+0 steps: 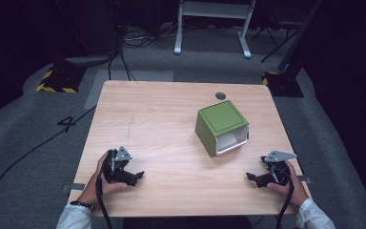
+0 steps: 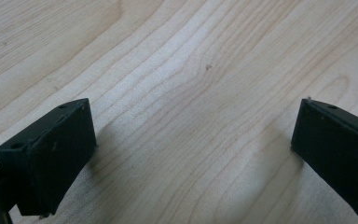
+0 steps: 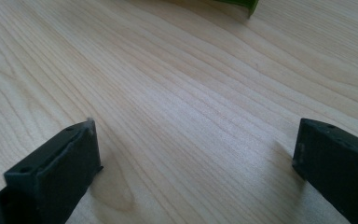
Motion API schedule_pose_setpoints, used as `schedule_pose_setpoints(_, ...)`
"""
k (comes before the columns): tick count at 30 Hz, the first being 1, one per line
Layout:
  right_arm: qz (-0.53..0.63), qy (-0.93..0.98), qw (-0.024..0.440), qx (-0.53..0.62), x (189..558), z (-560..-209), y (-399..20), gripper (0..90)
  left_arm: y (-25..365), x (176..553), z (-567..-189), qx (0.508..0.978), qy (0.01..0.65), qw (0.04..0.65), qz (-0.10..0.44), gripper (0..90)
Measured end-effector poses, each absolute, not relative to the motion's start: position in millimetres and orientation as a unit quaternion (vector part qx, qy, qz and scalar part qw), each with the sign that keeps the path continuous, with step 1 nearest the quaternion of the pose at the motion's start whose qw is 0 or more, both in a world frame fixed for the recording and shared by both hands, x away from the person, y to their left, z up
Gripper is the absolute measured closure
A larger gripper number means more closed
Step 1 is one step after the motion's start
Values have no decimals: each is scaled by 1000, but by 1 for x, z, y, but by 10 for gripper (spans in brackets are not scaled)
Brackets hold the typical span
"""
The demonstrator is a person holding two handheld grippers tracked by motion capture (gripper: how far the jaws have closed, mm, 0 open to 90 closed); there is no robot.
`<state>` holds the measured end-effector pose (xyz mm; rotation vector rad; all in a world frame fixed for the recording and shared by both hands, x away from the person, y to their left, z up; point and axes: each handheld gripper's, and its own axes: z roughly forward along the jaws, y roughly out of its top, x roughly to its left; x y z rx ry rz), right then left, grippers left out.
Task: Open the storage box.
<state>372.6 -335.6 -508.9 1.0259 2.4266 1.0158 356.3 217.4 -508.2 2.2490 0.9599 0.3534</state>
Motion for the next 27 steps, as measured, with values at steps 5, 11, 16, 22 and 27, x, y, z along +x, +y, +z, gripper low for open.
schedule_pose_setpoints(5,351,851,156,359,373,-508,-336,6,219,355,-508,864,356,331,132,0)
schedule_pose_setpoints(11,346,854,154,358,375,-507,-337,7,219,355,-508,864,356,332,132,0)
schedule_pose_setpoints(16,350,853,163,351,374,-503,-338,192,219,354,-508,864,357,331,131,0)
schedule_pose_setpoints(22,353,860,166,329,376,-495,-331,180,219,354,-508,864,355,331,132,0)
schedule_pose_setpoints(27,372,859,168,308,378,-481,-320,194,219,354,-508,864,355,330,132,0)
